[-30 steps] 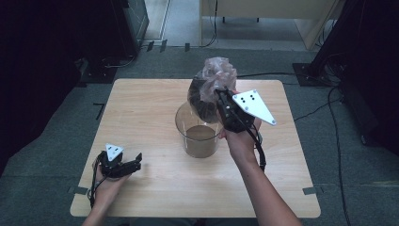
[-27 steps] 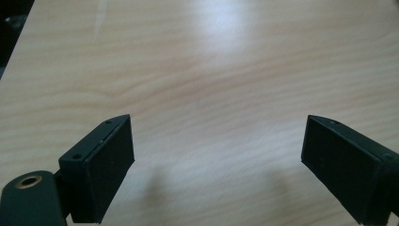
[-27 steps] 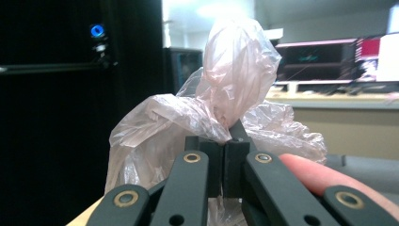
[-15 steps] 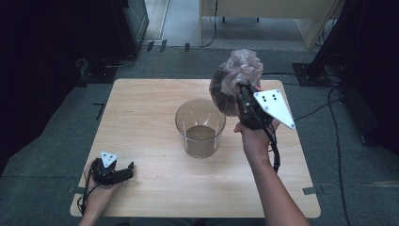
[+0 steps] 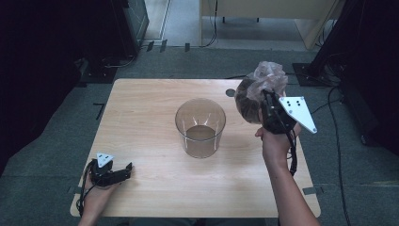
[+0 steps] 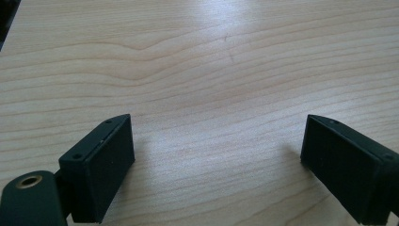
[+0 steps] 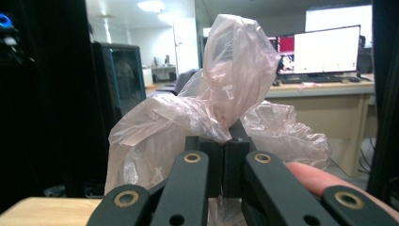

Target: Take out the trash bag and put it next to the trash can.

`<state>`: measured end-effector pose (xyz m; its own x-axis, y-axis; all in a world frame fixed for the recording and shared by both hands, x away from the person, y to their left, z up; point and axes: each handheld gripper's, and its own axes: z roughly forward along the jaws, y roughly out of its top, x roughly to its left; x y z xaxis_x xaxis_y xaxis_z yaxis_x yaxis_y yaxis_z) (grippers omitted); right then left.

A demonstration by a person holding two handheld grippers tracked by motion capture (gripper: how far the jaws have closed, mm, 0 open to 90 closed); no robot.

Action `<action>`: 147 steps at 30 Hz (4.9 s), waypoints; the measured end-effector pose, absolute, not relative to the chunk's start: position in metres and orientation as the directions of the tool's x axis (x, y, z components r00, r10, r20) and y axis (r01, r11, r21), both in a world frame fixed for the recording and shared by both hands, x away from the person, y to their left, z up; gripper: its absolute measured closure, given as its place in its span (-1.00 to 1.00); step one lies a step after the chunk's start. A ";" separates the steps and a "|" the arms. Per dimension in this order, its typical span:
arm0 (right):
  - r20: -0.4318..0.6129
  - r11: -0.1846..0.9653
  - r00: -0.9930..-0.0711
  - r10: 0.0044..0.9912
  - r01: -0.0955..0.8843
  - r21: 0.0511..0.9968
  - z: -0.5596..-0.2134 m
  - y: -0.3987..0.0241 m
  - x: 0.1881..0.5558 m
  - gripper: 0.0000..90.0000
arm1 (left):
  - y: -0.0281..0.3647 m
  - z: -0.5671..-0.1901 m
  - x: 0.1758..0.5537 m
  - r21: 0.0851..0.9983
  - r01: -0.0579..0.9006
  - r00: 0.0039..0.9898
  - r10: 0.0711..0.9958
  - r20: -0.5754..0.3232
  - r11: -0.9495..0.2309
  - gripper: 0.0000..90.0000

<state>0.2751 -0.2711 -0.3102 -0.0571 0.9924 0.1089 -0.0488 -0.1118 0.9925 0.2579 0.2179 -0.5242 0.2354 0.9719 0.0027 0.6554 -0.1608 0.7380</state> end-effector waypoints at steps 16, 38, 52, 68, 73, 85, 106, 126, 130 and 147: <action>0.166 -0.156 -0.036 0.986 0.193 0.969 -0.417 -0.250 0.350 1.00 | 0.220 -0.524 0.256 0.740 0.650 0.257 0.966 0.001 -0.174 -0.78; 0.135 -0.045 -0.235 0.963 0.352 0.935 -0.460 -0.267 0.359 -0.20 | 0.221 -0.525 0.256 0.741 0.648 0.262 0.965 0.001 -0.176 -0.78; 0.067 0.020 -0.224 0.972 0.367 0.930 -0.443 -0.281 0.332 -0.66 | 0.220 -0.524 0.256 0.740 0.650 0.258 0.966 0.002 -0.176 -0.78; 0.040 0.058 -0.223 0.974 0.419 0.906 -0.454 -0.284 0.309 -0.75 | 0.220 -0.524 0.256 0.740 0.649 0.258 0.966 0.003 -0.176 -0.78; 0.046 0.057 -0.221 0.974 0.437 0.898 -0.459 -0.286 0.304 -0.75 | 0.220 -0.524 0.256 0.741 0.649 0.259 0.966 0.003 -0.176 -0.78; 0.060 0.045 -0.203 0.977 0.476 0.878 -0.472 -0.301 0.288 -0.80 | 0.220 -0.524 0.256 0.740 0.649 0.258 0.966 0.001 -0.175 -0.78; 0.098 -0.001 -0.159 0.982 0.520 0.854 -0.491 -0.341 0.255 -0.97 | 0.220 -0.524 0.256 0.739 0.651 0.255 0.967 0.003 -0.174 -0.78; 0.100 -0.026 -0.102 0.990 0.565 0.825 -0.512 -0.373 0.226 -0.98 | 0.220 -0.524 0.256 0.739 0.651 0.255 0.967 0.004 -0.175 -0.78; 0.096 -0.028 -0.088 0.992 0.574 0.819 -0.516 -0.379 0.221 -0.98 | 0.220 -0.524 0.256 0.739 0.651 0.256 0.967 0.004 -0.175 -0.78; 0.084 -0.016 -0.084 0.993 0.603 0.797 -0.524 -0.392 0.206 -0.98 | 0.220 -0.524 0.256 0.739 0.651 0.256 0.967 0.004 -0.176 -0.78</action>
